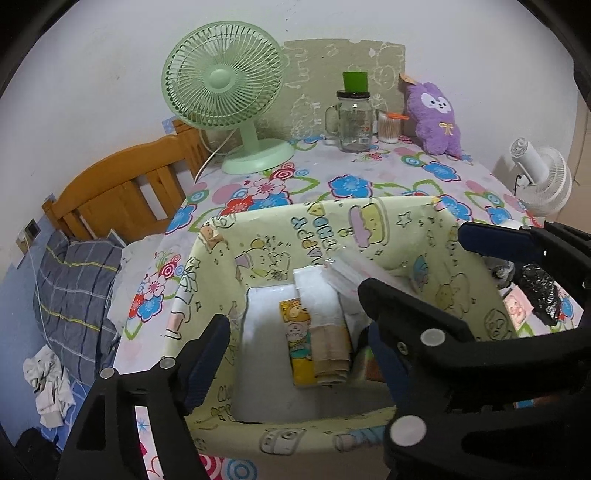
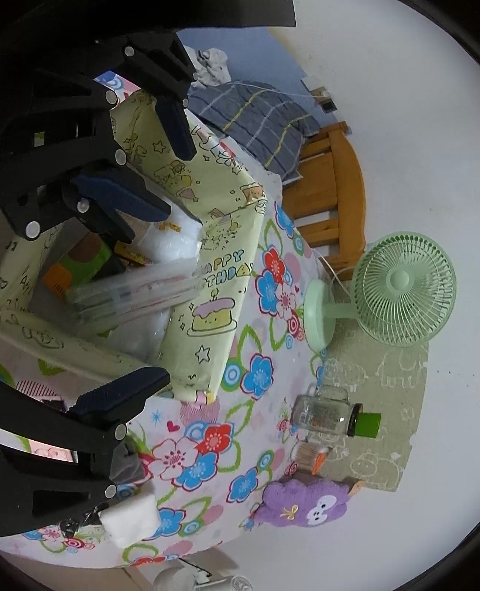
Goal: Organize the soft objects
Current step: 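Withdraw both tools from the box toward the remaining items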
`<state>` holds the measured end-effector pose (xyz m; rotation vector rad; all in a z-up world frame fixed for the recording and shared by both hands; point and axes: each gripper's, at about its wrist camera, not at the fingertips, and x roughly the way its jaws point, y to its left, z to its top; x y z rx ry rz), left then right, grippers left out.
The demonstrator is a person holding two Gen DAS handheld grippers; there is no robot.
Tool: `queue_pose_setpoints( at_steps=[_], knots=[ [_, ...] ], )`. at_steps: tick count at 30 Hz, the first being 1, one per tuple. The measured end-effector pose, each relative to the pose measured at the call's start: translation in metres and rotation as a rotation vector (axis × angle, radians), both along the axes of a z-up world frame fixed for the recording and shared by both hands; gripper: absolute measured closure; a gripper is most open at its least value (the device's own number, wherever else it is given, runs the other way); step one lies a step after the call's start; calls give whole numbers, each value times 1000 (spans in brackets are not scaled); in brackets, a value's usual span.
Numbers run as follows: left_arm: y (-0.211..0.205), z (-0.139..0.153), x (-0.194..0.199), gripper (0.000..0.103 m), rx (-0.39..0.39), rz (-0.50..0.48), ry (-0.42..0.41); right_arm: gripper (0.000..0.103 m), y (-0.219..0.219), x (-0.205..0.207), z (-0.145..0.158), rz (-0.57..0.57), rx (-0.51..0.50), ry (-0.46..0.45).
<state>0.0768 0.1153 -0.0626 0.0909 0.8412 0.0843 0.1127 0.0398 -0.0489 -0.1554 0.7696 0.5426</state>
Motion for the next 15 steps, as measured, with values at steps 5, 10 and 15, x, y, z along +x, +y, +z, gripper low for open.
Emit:
queue_pose_setpoints(
  at_steps=[5,10,15],
  knots=[
    [-10,7,-3,16,14,1,-29,15,-10,-2,5,-40,2,-7],
    [-22,14,-5,14,7,-15,-49,14,-23,-6,11,-66,14,-21],
    [-33,20,-7,13,-3,-25,-67,11,-38,-9,16,-86,25,-43]
  ],
)
